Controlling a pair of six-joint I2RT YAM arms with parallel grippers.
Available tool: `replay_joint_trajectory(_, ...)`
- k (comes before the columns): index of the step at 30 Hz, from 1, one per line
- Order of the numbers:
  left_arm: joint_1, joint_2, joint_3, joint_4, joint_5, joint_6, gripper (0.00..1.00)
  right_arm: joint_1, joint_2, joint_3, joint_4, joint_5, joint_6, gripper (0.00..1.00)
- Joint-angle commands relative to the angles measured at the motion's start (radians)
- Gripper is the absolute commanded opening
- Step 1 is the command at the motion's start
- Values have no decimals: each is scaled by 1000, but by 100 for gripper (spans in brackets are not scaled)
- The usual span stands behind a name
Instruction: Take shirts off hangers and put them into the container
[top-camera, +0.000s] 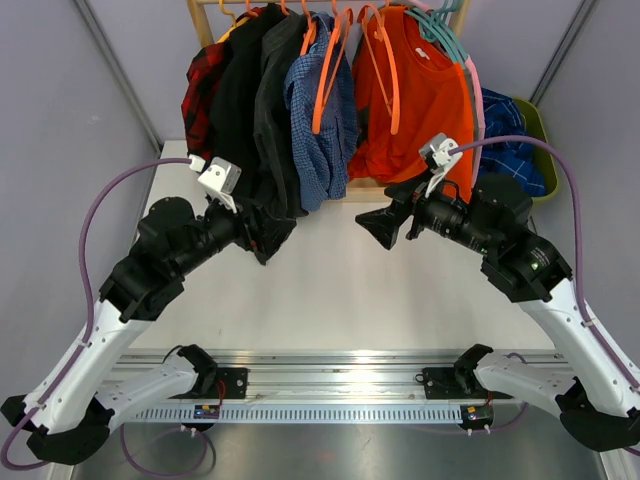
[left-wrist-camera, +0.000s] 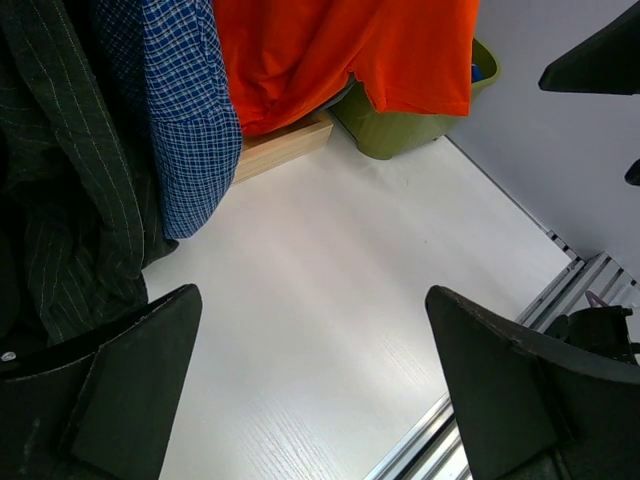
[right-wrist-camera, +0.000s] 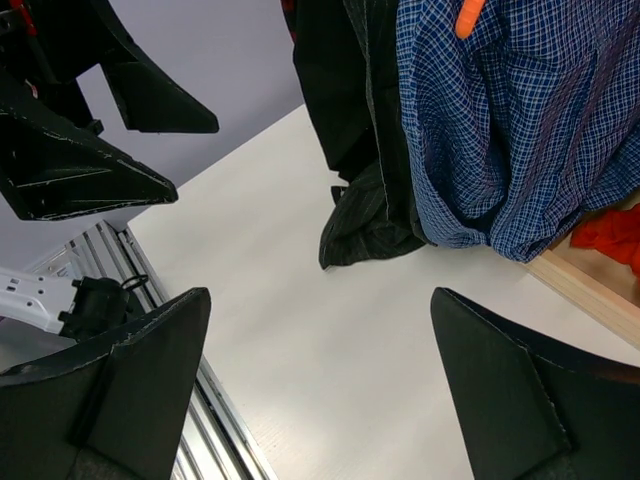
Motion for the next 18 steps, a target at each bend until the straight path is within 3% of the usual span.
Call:
replay_joint_trajectory(1, 3, 8, 29, 58, 30, 3, 99, -3, -12, 7, 23, -5, 11, 100)
replay_joint_trajectory(18, 6, -4, 20, 62, 30, 3, 99, -3, 17, 50, 81, -64, 7, 99)
